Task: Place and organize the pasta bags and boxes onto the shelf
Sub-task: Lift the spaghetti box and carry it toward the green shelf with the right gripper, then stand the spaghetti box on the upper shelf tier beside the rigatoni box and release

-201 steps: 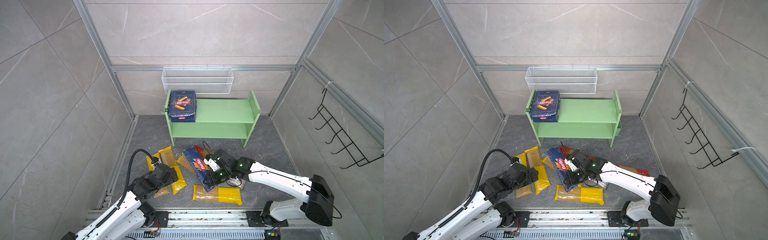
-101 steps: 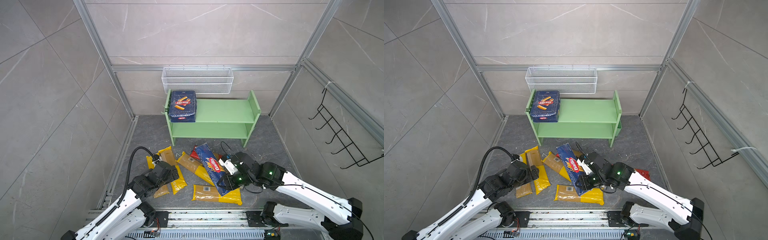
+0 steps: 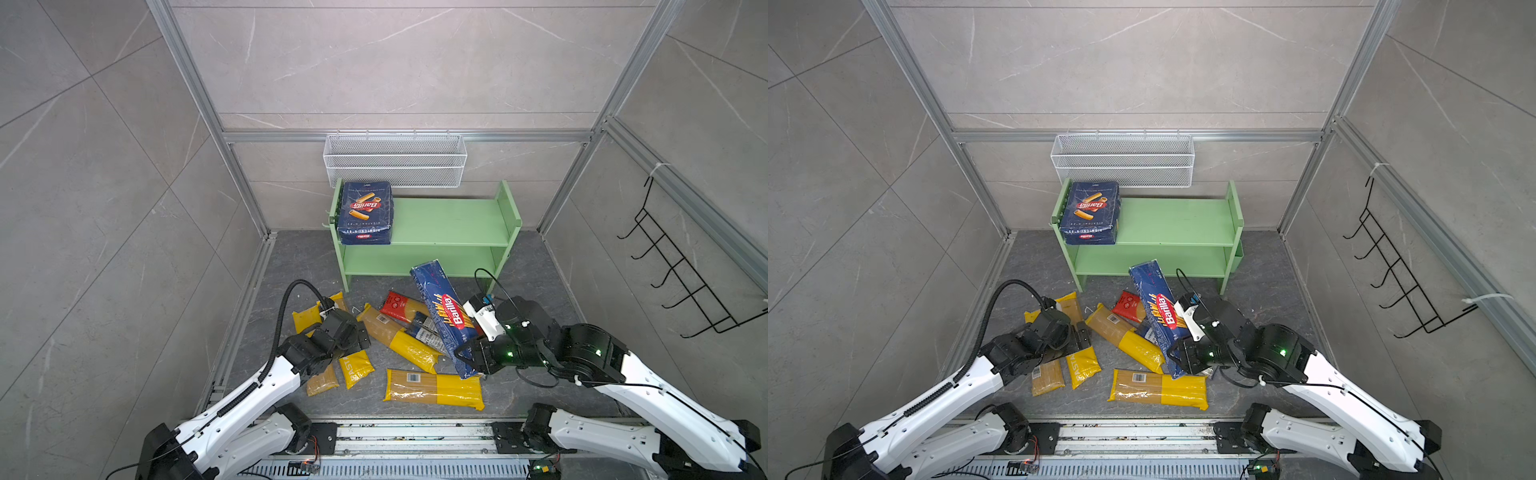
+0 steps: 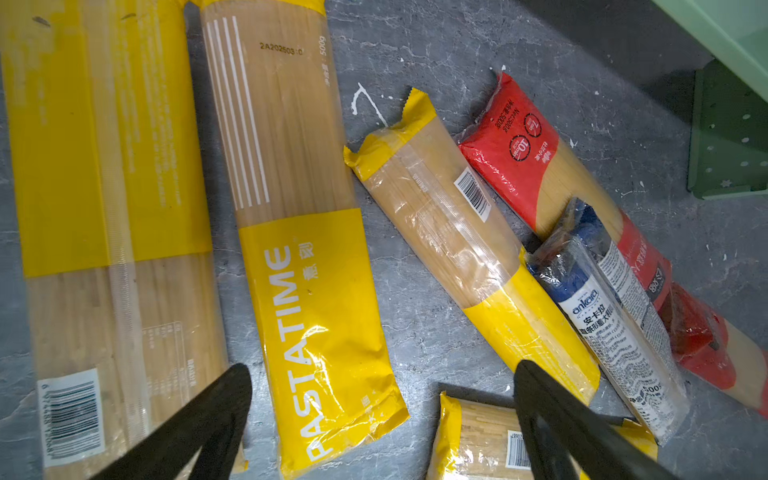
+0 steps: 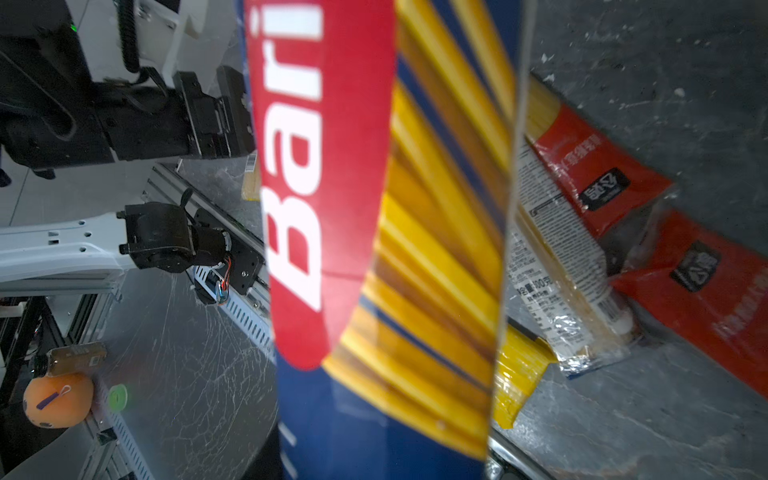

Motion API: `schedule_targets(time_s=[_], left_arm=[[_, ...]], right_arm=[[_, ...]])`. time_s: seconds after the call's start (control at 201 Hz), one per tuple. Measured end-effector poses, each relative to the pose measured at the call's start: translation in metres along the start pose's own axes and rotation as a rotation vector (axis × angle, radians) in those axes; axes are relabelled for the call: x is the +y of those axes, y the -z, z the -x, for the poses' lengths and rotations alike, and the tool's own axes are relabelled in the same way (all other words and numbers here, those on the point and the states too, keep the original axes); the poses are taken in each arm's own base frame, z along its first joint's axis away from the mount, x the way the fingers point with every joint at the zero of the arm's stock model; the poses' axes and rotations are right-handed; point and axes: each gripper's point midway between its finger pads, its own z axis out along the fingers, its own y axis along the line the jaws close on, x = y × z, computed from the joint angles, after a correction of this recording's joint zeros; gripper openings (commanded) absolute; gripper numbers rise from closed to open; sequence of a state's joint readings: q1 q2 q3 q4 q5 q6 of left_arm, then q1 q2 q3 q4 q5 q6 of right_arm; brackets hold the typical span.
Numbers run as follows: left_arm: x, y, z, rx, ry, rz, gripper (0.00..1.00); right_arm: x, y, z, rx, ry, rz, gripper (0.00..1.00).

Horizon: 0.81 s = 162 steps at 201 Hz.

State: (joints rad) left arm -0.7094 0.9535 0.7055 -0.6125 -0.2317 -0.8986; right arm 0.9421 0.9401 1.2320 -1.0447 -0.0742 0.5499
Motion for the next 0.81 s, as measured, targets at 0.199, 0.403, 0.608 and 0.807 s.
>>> schedule_targets(time_s=[0.199, 0.403, 0.608, 0.807], left_arm=[[-0.008, -0.001, 0.003, -0.005, -0.020, -0.024, 1.00], [-0.015, -0.001, 0.004, -0.003, -0.054, -0.046, 1.00], [-0.018, 0.001, 0.002, 0.009, -0.090, -0.070, 1.00], [-0.037, 0.018, 0.009, 0.004, -0.148, -0.146, 1.00]], right_arm=[[0.008, 0.017, 0.034, -0.075, 0.032, -0.036, 0.31], [0.022, 0.011, 0.080, -0.111, 0.069, -0.086, 0.31], [0.009, -0.019, 0.125, -0.092, 0.027, -0.148, 0.31], [-0.025, -0.041, 0.169, -0.093, -0.061, -0.206, 0.31]])
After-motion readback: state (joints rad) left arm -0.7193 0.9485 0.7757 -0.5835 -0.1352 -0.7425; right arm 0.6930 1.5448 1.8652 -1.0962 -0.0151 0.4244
